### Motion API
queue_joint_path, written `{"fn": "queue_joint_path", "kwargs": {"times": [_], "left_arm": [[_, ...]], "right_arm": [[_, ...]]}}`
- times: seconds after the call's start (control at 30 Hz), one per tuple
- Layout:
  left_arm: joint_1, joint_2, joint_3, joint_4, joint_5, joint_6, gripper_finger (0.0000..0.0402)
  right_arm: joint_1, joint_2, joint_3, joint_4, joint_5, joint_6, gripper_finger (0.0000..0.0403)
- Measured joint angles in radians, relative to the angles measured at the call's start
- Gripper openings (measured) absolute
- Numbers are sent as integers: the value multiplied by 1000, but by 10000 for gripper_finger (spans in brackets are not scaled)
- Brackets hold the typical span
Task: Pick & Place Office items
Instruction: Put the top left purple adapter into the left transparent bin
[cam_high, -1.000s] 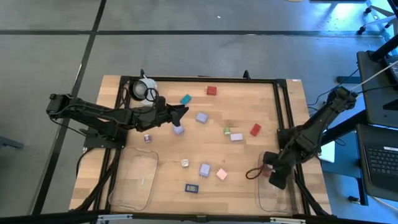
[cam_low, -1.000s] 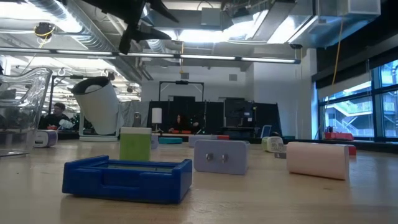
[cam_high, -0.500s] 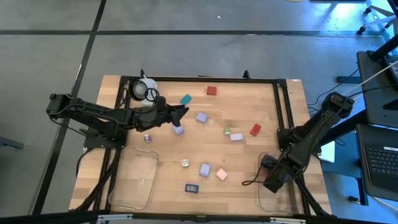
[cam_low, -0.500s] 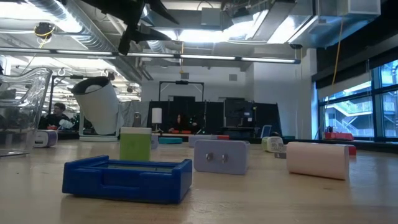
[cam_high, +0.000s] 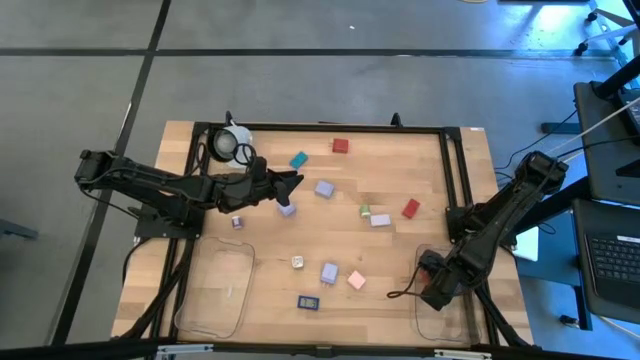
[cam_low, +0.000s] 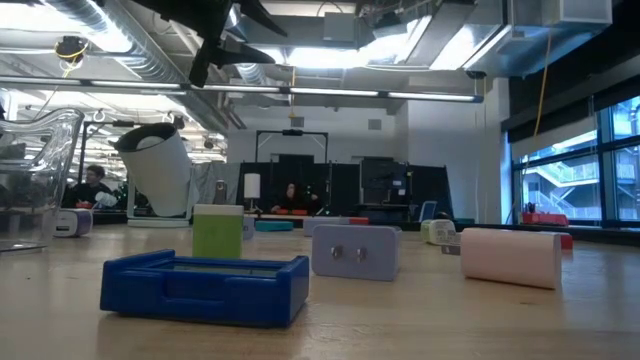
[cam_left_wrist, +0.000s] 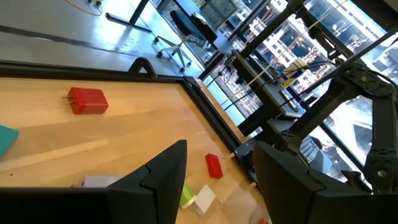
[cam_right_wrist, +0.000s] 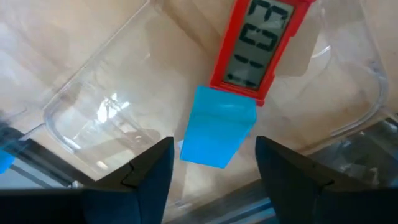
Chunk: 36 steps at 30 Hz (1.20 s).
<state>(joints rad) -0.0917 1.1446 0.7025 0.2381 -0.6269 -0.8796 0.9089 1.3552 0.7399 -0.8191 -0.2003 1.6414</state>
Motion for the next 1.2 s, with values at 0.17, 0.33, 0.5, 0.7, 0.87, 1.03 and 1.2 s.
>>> {"fn": "queue_joint_path", "kwargs": {"times": [0.17,0.33,0.5,0.7,0.87,1.03,1.2], "left_arm": [[0,0,0,-3,10,1,182],[0,0,0,-3,16,4,182],[11,0,0,-3,12,160,182],[16,0,0,-8,16,309,183],[11,0,0,-38,69,396,200],[11,0,0,-114,185,439,236],[1,0,0,-258,256,628,258]], "right_arm": [[0,0,2,25,-38,1,261],[0,0,69,14,-54,-35,279],[0,0,206,11,-54,-216,277],[0,-2,347,-68,18,-300,266],[0,-2,373,-176,31,-289,257],[-23,-2,373,-188,28,-322,253],[-64,-2,373,-205,33,-359,253]]}}
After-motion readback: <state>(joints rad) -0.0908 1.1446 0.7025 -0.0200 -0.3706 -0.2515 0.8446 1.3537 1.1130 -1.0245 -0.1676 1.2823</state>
